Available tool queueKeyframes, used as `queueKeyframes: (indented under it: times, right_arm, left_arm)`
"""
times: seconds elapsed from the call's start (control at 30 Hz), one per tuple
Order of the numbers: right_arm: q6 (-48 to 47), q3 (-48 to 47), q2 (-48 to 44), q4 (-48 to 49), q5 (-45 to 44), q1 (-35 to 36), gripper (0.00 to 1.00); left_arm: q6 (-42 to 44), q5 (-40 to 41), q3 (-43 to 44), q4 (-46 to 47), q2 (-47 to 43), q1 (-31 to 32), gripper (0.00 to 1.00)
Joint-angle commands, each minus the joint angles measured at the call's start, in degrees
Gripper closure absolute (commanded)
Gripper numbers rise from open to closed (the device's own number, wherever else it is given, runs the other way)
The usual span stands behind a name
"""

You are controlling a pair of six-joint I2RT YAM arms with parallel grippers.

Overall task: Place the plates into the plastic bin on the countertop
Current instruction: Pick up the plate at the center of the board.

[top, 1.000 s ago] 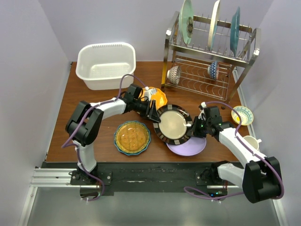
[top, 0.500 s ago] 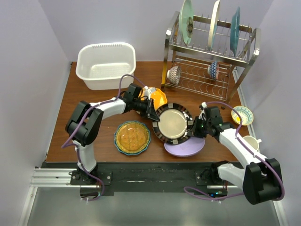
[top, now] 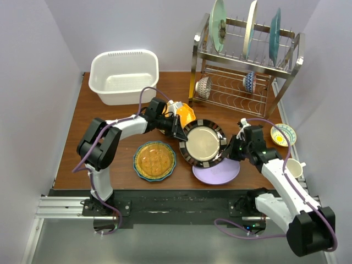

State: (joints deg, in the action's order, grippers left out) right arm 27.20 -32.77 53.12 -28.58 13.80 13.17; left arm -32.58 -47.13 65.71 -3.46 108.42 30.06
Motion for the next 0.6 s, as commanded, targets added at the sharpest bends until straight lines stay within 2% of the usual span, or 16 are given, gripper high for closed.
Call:
queueKeyframes:
  times: [0.0,0.07,0.17,0.57]
  right_arm:
    - [-0.48,-3.17,-3.72,-2.26,-2.55,0.19,0.89]
    - [-0.66,-4.39,-4.69,-3.06,-2.73,0.1,0.8]
    - [-1.53,-6.5,-5.13,-5.34,-1.85,0.19,0.78]
    - [-3.03,-8.1,-6.19,-7.98,0.78,0.1,0.82]
  left_arm:
    - [-3.02,-1.91,0.99,7.86,-4.01,0.17,1.0]
    - [-3.37,-1.47,1.35,7.95,-4.18,-0.01,1.0]
    - [-3.89,-0.86,1.79,8.21,-4.8,-0.53,1.0]
    - [-4.69,0.46,3.01,8.48,-8.57,-3.52,1.0]
